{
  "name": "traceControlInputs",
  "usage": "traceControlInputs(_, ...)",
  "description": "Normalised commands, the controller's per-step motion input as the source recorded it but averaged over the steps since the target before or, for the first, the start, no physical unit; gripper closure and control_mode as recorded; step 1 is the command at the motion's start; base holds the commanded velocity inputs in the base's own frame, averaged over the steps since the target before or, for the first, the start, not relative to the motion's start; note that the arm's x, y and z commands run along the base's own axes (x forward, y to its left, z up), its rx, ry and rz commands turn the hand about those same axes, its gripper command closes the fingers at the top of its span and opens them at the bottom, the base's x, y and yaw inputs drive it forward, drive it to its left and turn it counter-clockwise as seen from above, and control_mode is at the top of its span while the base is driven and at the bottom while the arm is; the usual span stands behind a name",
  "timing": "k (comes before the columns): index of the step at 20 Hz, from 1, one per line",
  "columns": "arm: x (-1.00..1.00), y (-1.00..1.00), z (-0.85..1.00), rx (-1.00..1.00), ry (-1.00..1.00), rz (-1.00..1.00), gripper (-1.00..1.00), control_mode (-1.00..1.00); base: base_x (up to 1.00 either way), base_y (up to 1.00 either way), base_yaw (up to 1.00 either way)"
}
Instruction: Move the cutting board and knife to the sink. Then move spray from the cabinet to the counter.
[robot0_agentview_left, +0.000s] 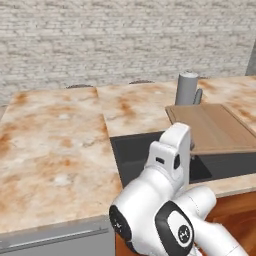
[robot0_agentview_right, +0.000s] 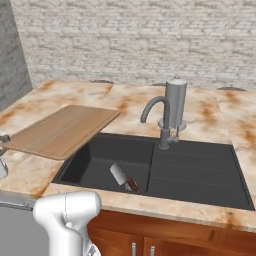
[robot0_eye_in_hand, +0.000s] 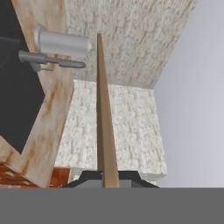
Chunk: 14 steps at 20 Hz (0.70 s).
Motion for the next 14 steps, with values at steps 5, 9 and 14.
traceControlInputs(5,0.52,0.00,-0.23,0.00,0.24,0.00,1.00,-1.00,0.00,0.00,0.00)
traceControlInputs(9,0.74,0.00,-0.41,0.00,0.37,0.00,1.00,-1.00,0.00,0.00,0.00)
traceControlInputs(14,0.60,0.00,-0.56,0.00,0.32,0.00,1.00,-1.00,0.00,0.00,0.00)
